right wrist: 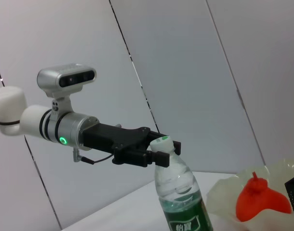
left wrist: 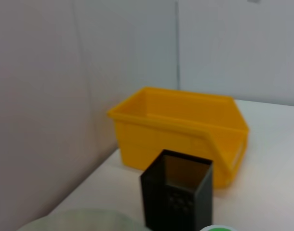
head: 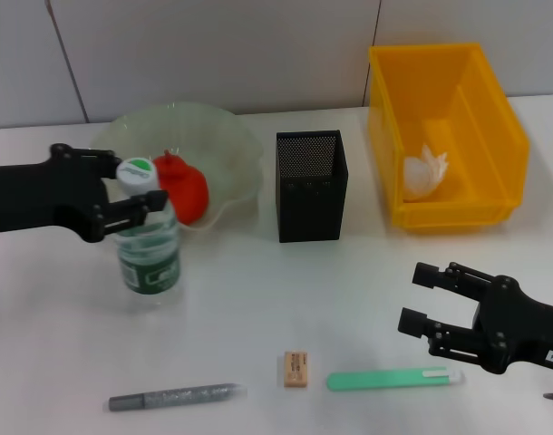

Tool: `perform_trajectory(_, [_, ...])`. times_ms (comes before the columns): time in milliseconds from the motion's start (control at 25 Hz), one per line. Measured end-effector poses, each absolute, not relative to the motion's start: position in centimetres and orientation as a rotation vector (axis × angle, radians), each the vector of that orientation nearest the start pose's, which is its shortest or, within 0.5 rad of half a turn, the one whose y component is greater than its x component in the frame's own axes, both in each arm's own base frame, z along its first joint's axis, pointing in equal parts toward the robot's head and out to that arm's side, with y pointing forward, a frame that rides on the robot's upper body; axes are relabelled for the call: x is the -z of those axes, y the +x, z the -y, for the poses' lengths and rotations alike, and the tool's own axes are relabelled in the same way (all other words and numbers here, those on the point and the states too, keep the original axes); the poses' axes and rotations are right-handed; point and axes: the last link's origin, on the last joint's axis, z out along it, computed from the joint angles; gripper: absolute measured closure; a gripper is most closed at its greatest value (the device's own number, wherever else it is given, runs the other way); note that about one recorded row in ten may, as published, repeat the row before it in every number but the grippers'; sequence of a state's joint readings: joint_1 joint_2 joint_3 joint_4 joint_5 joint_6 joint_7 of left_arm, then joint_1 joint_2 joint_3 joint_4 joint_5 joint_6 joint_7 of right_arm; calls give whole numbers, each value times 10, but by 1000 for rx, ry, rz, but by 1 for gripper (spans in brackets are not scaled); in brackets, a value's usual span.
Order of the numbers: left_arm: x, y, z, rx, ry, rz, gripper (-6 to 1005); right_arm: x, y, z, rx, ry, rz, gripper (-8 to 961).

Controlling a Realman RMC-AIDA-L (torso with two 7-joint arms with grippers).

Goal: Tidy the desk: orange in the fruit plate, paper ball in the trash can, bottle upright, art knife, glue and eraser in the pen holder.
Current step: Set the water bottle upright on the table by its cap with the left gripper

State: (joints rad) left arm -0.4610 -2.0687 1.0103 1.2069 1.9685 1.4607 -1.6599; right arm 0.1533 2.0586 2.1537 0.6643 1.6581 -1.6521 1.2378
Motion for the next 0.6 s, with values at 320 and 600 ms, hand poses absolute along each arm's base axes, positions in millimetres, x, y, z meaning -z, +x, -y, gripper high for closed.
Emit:
perform_trajectory(320, [-59, -223, -359, 433, -2609, 348, 536, -10, 302, -239, -1048, -2503, -681, 166])
perform_trajectory(600, [-54, -231, -357, 450, -2606, 363, 528, -11, 302, -240, -1046, -2504, -678, 166])
